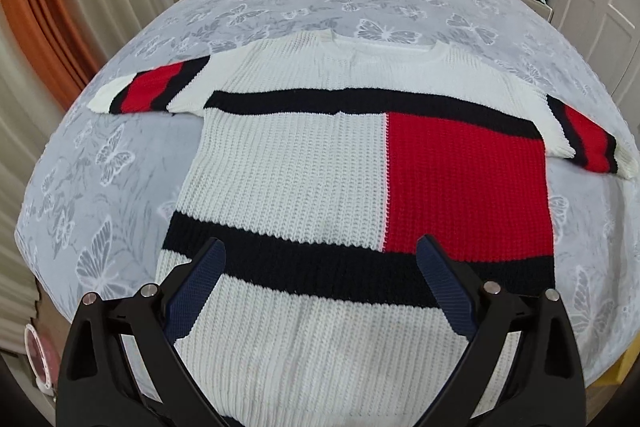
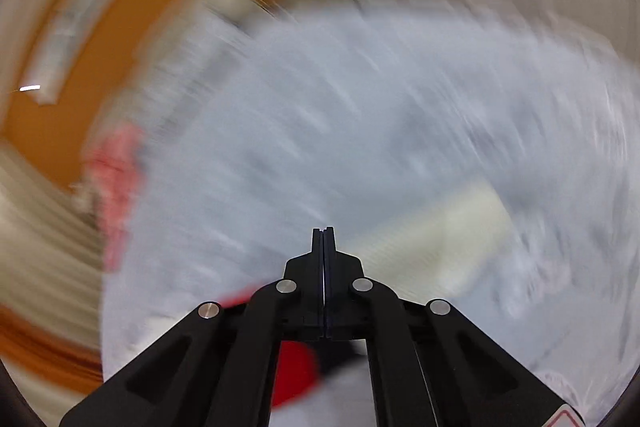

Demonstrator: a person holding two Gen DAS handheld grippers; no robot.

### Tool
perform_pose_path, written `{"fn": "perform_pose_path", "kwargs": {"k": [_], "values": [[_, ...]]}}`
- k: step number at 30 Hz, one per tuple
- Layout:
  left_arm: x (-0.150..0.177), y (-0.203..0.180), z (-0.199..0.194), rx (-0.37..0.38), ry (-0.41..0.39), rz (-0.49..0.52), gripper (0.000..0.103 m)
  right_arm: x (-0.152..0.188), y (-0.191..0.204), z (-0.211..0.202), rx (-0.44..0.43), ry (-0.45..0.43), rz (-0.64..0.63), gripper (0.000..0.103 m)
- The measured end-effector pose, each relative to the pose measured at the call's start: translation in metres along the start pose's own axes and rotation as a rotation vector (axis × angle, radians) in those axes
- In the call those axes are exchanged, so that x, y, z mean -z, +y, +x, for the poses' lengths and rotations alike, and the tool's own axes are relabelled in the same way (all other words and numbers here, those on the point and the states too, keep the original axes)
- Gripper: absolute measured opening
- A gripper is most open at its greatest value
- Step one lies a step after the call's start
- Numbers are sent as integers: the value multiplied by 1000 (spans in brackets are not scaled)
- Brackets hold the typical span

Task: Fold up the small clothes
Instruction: 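Grasp the striped sleeve cuff with the right gripper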

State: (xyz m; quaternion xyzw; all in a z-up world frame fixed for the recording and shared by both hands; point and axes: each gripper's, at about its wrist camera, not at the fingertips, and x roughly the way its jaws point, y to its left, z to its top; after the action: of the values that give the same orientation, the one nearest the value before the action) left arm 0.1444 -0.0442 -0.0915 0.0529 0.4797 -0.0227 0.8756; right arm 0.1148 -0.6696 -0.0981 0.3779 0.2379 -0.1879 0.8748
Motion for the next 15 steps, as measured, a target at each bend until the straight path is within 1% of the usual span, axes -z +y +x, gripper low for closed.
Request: {"fn": "perform_pose_path", "kwargs": {"k": [1, 2, 3, 4, 5, 6, 7, 8, 9, 10, 12, 13, 14, 15], "values": [[0, 1, 1, 0, -4, -6, 94, 2, -1, -5, 37, -20, -32, 1], [-1, 3, 2, 7, -4, -15, 94, 5, -10, 0, 141, 3, -65, 1], [0, 4, 3, 13, -3, -22, 94, 9, -24, 14, 238, 71, -77, 1], [0, 4, 6, 22, 5, -27, 94, 16, -42, 31, 321, 173, -58, 2], [1, 3, 6, 28, 8, -25, 94, 19, -51, 39, 352, 227, -46, 4], [2, 2, 6, 30, 8, -20, 94, 22, -54, 41, 364, 241, -48, 11], [3, 0, 5, 29, 4, -8, 94, 24, -53, 39, 365, 225, -53, 20], [4, -2, 4, 31, 2, 2, 94, 24, -51, 37, 356, 197, -55, 34], [5, -4, 3, 32, 2, 11, 94, 24, -48, 36, 355, 175, -55, 63], [6, -5, 3, 31, 4, 19, 94, 23, -45, 39, 372, 148, -63, 71], [7, -7, 4, 36, 10, 23, 94, 25, -53, 50, 395, 167, -52, 71], [7, -8, 4, 33, 12, 22, 94, 24, -58, 63, 393, 212, -12, 65], [7, -8, 5, 34, 14, 20, 94, 26, -63, 72, 364, 252, 33, 57], [7, -8, 6, 36, 18, 18, 94, 29, -69, 81, 327, 287, 79, 35]]}}
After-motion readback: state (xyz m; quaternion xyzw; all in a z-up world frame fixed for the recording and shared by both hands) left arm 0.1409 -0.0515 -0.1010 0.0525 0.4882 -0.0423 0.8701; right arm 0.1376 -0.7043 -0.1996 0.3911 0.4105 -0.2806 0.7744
